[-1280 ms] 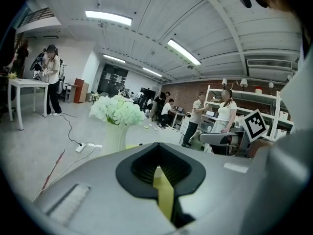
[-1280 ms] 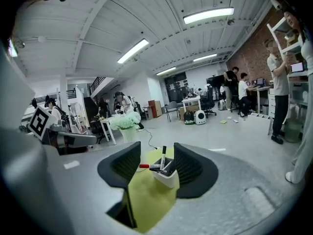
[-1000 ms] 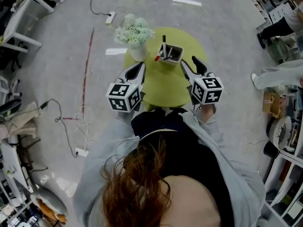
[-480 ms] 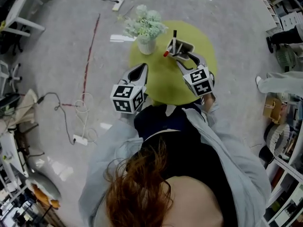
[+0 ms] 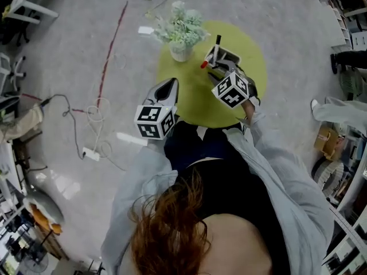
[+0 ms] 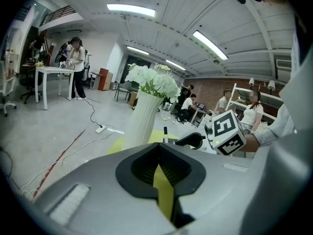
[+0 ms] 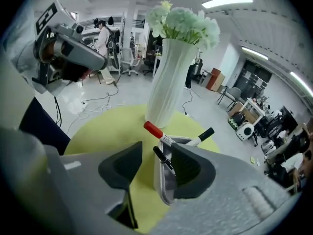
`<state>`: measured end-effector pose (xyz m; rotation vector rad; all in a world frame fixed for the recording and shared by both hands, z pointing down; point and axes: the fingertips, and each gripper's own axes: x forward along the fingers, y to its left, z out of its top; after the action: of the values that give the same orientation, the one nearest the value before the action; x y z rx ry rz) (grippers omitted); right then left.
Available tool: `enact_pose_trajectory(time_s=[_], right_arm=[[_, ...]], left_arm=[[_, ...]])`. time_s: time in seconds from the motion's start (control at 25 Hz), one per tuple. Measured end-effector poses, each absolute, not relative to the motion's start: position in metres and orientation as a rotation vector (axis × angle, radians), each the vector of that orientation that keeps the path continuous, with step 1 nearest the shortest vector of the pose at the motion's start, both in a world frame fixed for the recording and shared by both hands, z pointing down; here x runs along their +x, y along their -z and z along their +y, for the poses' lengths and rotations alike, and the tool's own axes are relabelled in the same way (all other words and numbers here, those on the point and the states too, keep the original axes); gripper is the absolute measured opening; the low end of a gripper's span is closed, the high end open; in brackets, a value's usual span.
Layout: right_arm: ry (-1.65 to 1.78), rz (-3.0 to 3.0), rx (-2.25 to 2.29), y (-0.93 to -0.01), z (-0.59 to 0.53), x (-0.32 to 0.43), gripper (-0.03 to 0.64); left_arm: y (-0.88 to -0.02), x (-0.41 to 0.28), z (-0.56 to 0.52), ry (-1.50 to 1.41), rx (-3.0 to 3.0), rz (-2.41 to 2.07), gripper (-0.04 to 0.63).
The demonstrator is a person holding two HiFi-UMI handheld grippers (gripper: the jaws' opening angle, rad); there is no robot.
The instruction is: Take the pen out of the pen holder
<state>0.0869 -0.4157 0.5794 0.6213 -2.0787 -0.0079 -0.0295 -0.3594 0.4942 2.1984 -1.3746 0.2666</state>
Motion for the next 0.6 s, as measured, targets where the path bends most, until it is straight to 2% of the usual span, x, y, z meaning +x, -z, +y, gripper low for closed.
enact_pose_trajectory(time_s=[0.16, 0.32, 0.6], right_arm=[[0.033, -1.999, 0.575, -0.595, -0.420, 0.095, 0.162], [0.036, -1.974, 0.608, -0.599, -0.426, 0.098, 0.103], [0.019, -2.006, 0.680, -0.582, -0.434, 0.095, 0.076]], left_arm=[[-0.497, -0.034, -0.356, -0.257, 2.152, -1.414, 0.017], [-0.503, -0.045, -0.353, -0.251, 2.116, -1.440, 0.017], [-0.504, -0.051, -0.358, -0.247, 2.125, -1.416, 0.017]])
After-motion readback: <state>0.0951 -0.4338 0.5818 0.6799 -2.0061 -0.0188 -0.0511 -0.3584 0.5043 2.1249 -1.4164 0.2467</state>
